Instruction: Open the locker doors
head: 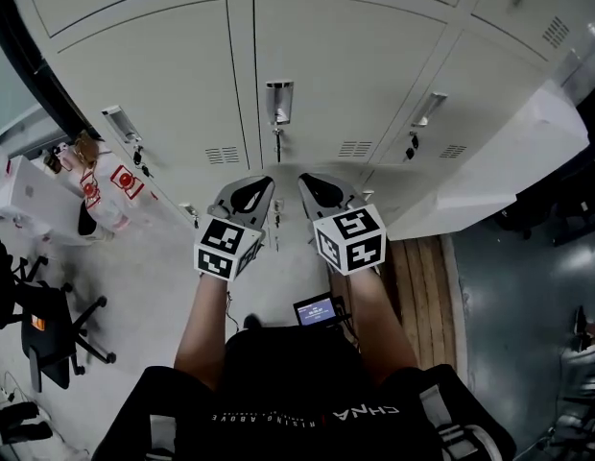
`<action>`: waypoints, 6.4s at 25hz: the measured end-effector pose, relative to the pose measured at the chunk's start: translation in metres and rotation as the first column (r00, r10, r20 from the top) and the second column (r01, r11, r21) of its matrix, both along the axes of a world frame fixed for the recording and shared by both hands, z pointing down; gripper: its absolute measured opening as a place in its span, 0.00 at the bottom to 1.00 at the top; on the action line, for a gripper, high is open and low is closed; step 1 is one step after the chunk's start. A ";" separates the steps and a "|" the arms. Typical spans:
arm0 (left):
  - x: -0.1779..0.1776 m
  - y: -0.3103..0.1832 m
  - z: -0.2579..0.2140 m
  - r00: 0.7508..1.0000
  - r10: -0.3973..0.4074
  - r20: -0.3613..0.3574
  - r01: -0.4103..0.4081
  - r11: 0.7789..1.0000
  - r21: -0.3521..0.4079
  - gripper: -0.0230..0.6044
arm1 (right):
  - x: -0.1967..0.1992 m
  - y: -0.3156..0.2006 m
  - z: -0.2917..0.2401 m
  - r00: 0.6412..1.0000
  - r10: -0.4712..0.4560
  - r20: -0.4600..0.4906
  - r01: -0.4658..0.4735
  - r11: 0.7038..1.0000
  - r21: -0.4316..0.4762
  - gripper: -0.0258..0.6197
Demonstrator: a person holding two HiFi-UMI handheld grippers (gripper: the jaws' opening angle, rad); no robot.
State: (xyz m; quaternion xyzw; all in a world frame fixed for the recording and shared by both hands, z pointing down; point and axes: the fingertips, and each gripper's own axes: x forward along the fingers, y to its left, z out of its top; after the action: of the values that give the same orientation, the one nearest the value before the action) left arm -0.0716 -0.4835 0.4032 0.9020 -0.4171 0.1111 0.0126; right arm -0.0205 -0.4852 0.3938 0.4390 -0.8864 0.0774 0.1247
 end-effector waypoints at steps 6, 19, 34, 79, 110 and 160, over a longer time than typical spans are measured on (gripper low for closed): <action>-0.002 -0.006 0.000 1.000 -0.025 0.000 0.025 1.000 -0.011 0.07 | -0.004 -0.002 0.004 1.000 -0.023 0.004 0.023 1.000 0.002 0.10; 0.010 -0.032 -0.022 0.988 -0.147 -0.049 0.149 0.989 0.024 0.27 | 0.003 -0.017 -0.017 0.999 -0.010 -0.052 0.014 0.998 0.066 0.10; 0.017 -0.069 -0.033 0.918 -0.395 -0.043 0.397 0.916 0.063 0.22 | 0.036 -0.025 -0.019 0.999 -0.028 -0.038 0.030 0.998 0.060 0.10; 0.026 -0.065 -0.021 0.431 -0.318 0.844 -0.199 0.879 0.433 0.13 | 0.031 -0.029 -0.017 0.996 0.046 0.071 -0.047 0.999 0.012 0.10; -0.014 -0.056 -0.021 0.625 -0.205 0.753 -0.185 0.898 0.399 0.23 | 0.018 -0.028 -0.011 0.999 0.033 0.040 -0.033 0.999 0.000 0.10; -0.028 -0.041 -0.023 0.999 -0.018 -0.035 0.019 0.999 0.031 0.07 | -0.063 -0.056 -0.094 0.997 -0.049 0.066 0.042 0.993 0.108 0.18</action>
State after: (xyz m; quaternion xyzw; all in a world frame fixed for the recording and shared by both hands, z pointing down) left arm -0.1000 -0.5245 0.3800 0.8999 -0.4268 0.0886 0.0067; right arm -0.0839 -0.5415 0.2999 0.4219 -0.9028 0.0422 0.0721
